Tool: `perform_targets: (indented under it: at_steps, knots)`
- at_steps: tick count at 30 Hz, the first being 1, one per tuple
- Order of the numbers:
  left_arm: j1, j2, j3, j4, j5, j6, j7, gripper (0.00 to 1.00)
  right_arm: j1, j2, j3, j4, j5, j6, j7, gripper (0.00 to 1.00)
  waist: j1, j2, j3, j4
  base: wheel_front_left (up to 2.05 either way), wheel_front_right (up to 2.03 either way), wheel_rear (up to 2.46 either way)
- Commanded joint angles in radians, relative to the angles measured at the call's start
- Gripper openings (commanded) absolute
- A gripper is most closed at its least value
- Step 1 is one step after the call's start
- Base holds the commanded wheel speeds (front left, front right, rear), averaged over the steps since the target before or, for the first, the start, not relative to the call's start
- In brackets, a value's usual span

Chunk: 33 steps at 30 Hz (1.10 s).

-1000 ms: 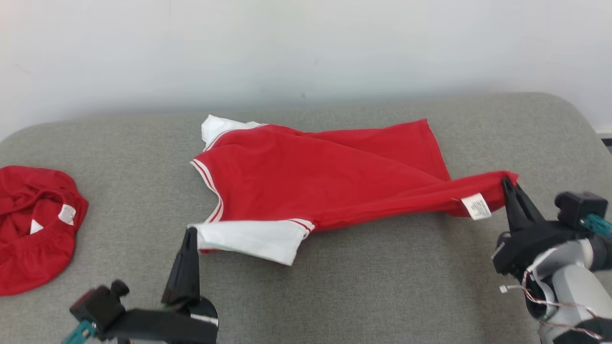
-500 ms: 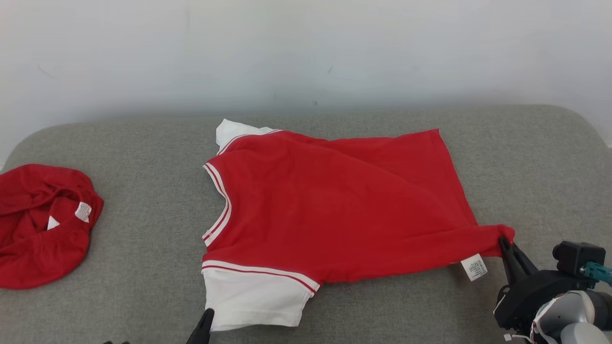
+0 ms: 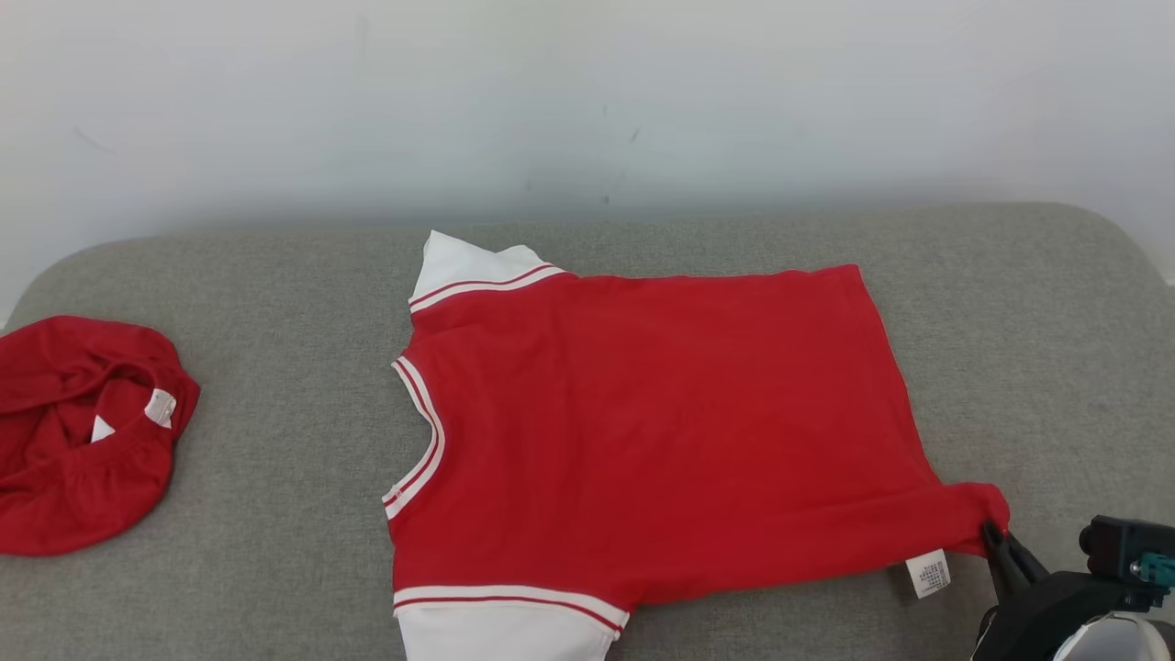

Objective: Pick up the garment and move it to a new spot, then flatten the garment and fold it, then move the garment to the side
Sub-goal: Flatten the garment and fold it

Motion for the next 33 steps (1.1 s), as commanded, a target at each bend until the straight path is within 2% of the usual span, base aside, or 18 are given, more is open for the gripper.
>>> perform_targets:
  at_steps: [1, 8, 14, 17, 21, 27, 33]
  knots:
    - [0.026, 0.009, -0.001, -0.019, -0.034, -0.008, 0.025, 0.0, 0.019, 0.008, -0.006, -0.009, -0.003, -0.002, 0.006, 0.0, 0.0001, 0.0, 0.001, 0.0, 0.0, 0.0, 0.0]
    - [0.102, 0.069, 0.027, -0.086, -0.133, 0.04, 0.123, 0.0, 0.064, 0.024, -0.031, -0.038, -0.001, -0.002, 0.043, 0.0, 0.0001, 0.0, 0.004, 0.002, 0.0, 0.0, 0.0]
    - [0.149, 0.1, 0.076, -0.127, -0.17, 0.07, 0.135, 0.0, 0.1, 0.036, -0.047, -0.054, -0.006, -0.002, 0.061, 0.0, 0.0001, 0.0, 0.006, 0.003, 0.0, 0.0, 0.0]
    - [0.165, 0.111, 0.113, -0.146, -0.183, 0.065, 0.124, 0.0, 0.126, 0.048, -0.045, -0.06, 0.002, -0.002, 0.074, 0.0, 0.0001, 0.0, 0.01, 0.003, 0.0, 0.0, 0.0]
    - [0.16, 0.1, 0.134, -0.176, -0.199, 0.029, 0.109, 0.0, 0.163, 0.069, -0.055, -0.077, 0.011, -0.002, 0.076, 0.0, 0.0001, 0.0, 0.011, 0.004, 0.0, 0.0, 0.0]
    - [0.052, 0.069, 0.087, -0.169, -0.086, -0.005, 0.052, 0.0, 0.155, 0.089, -0.056, -0.119, 0.025, -0.002, 0.052, 0.0, 0.0001, 0.0, 0.012, -0.007, 0.0, 0.0, 0.0]
    - [-0.136, 0.002, 0.026, -0.054, 0.11, 0.002, -0.062, 0.0, 0.087, 0.089, -0.025, -0.128, 0.031, -0.002, 0.036, 0.0, 0.0001, 0.0, 0.023, -0.021, 0.0, 0.0, 0.0]
